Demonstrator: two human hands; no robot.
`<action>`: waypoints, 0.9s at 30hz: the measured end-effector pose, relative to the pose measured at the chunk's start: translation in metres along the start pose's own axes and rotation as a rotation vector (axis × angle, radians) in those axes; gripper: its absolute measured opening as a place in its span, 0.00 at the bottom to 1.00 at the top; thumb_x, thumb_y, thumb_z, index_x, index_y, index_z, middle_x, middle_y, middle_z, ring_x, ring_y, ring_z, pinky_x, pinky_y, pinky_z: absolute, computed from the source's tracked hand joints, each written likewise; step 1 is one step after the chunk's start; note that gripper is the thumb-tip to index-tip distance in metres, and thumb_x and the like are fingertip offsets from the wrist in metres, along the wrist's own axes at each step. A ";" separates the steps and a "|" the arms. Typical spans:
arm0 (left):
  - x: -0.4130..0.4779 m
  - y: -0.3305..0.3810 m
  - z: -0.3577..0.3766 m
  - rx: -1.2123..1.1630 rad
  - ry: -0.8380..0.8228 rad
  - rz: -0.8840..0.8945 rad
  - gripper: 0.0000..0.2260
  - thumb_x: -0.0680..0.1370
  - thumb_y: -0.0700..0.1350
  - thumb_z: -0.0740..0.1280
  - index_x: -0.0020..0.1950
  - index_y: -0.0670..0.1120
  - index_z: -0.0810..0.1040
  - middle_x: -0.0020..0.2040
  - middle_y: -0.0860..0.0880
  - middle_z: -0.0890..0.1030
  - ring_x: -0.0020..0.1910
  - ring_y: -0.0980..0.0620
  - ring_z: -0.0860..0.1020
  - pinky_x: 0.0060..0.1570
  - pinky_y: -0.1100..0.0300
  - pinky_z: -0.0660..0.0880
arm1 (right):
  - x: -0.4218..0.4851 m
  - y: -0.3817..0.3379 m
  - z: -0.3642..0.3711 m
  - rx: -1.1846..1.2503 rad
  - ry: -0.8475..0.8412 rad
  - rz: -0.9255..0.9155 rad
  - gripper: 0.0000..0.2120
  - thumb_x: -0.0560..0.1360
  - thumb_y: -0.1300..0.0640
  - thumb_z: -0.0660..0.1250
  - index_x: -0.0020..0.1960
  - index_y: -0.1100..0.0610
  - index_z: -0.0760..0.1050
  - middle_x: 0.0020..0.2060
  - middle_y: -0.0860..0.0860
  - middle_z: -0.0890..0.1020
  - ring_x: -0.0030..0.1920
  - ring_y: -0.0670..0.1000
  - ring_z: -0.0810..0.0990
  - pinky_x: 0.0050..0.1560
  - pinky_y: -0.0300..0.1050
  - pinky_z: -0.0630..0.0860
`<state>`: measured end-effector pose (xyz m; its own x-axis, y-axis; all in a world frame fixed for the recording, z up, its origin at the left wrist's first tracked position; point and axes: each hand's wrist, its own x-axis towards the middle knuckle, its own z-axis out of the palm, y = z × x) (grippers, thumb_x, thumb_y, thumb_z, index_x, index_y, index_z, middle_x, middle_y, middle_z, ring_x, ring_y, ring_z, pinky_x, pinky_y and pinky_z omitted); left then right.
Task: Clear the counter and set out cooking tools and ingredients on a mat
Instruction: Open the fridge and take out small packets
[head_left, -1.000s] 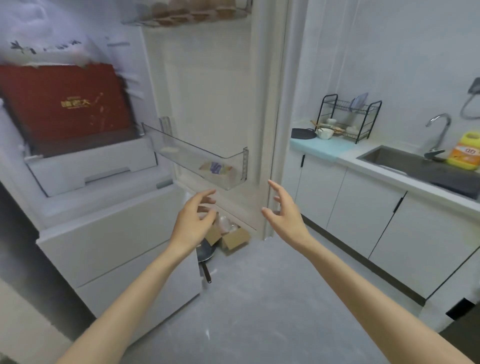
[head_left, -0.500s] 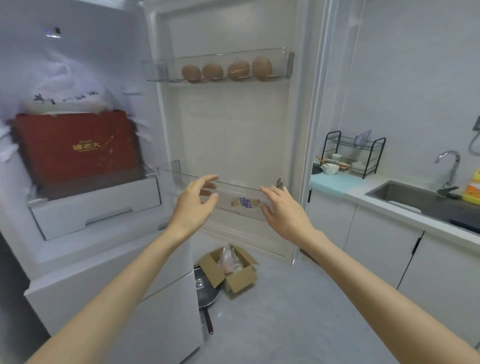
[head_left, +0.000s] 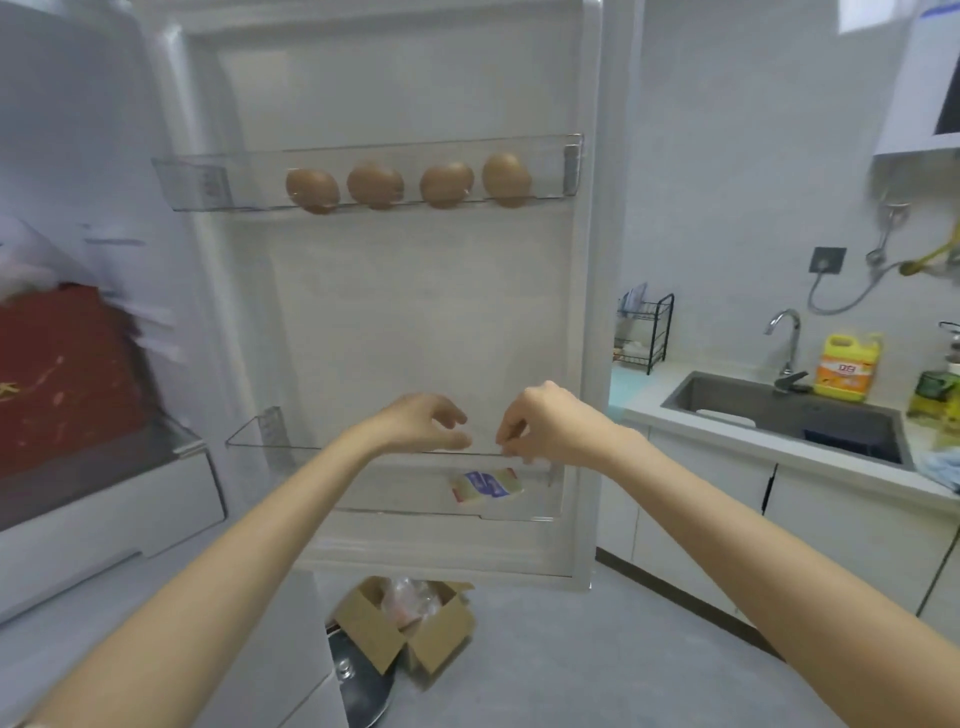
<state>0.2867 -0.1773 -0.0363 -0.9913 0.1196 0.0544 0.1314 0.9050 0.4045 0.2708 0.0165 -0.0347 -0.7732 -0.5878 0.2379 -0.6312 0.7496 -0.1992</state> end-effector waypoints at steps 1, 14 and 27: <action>0.010 -0.003 0.000 0.017 -0.108 -0.018 0.21 0.75 0.52 0.69 0.66 0.48 0.74 0.61 0.50 0.77 0.55 0.52 0.77 0.52 0.63 0.73 | 0.011 -0.002 0.001 -0.007 -0.054 0.007 0.08 0.71 0.60 0.70 0.50 0.56 0.83 0.46 0.51 0.85 0.47 0.50 0.82 0.48 0.41 0.77; 0.062 -0.014 0.035 0.117 -0.599 -0.115 0.24 0.67 0.53 0.78 0.59 0.45 0.78 0.55 0.51 0.78 0.53 0.52 0.77 0.39 0.63 0.80 | 0.052 0.002 0.022 -0.148 -0.545 0.111 0.19 0.62 0.53 0.80 0.50 0.55 0.82 0.47 0.52 0.83 0.42 0.49 0.75 0.39 0.40 0.71; 0.033 -0.019 0.011 0.081 -0.067 0.059 0.12 0.68 0.49 0.74 0.46 0.46 0.77 0.43 0.48 0.80 0.41 0.48 0.76 0.45 0.59 0.74 | 0.036 -0.006 0.010 -0.177 -0.240 0.062 0.06 0.70 0.55 0.71 0.43 0.58 0.78 0.41 0.55 0.81 0.37 0.54 0.74 0.32 0.40 0.69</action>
<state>0.2511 -0.1860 -0.0522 -0.9800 0.1986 0.0141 0.1922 0.9252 0.3272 0.2468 -0.0123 -0.0347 -0.8158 -0.5783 -0.0052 -0.5779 0.8155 -0.0329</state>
